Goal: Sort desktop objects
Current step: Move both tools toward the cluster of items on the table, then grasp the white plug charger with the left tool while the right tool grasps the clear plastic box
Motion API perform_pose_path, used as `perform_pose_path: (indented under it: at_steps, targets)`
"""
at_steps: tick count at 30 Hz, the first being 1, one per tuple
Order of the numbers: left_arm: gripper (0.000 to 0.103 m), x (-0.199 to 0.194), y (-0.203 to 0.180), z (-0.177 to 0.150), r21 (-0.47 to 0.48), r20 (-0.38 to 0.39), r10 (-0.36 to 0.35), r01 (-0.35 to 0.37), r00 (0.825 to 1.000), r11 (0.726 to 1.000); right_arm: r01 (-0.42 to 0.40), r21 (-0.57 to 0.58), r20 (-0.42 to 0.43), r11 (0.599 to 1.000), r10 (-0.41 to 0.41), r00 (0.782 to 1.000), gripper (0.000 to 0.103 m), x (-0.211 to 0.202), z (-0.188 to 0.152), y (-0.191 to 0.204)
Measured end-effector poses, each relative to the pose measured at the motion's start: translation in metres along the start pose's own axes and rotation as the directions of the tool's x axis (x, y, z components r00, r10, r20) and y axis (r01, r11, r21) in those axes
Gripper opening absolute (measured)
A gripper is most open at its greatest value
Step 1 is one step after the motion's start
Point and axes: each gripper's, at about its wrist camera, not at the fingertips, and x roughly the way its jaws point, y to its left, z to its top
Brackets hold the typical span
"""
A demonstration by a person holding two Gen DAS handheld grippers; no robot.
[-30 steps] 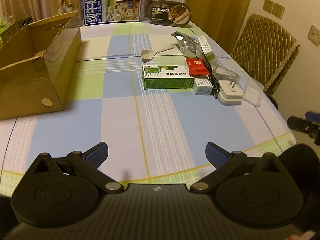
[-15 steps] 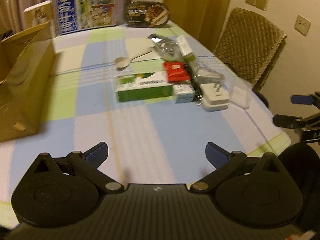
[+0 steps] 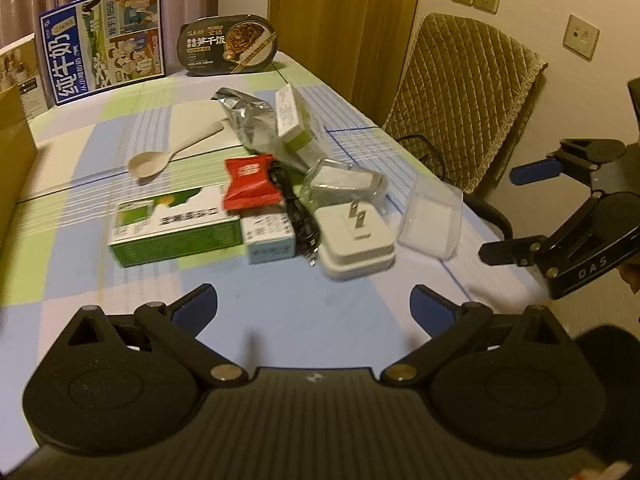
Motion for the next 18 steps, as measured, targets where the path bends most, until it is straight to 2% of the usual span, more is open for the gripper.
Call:
perform_pose_path:
  at_steps: [4, 10, 18]
  targets:
    - [0.094, 0.018, -0.012, 0.006, -0.008, 0.004, -0.013, 0.013, 1.000, 1.000, -0.047, -0.058, -0.009, 0.997, 0.047, 0.999, 0.101, 0.014, 0.003, -0.012]
    - [0.086, 0.039, -0.026, 0.011, -0.024, -0.002, -0.008, 0.008, 1.000, 1.000, -0.120, -0.074, -0.033, 0.990, 0.118, 0.993, 0.101, 0.035, 0.007, -0.027]
    - [0.085, 0.057, -0.035, 0.012, -0.044, -0.018, 0.028, -0.029, 0.999, 0.999, -0.179, -0.104, -0.052, 0.978, 0.174, 0.983, 0.101, 0.054, 0.003, -0.035]
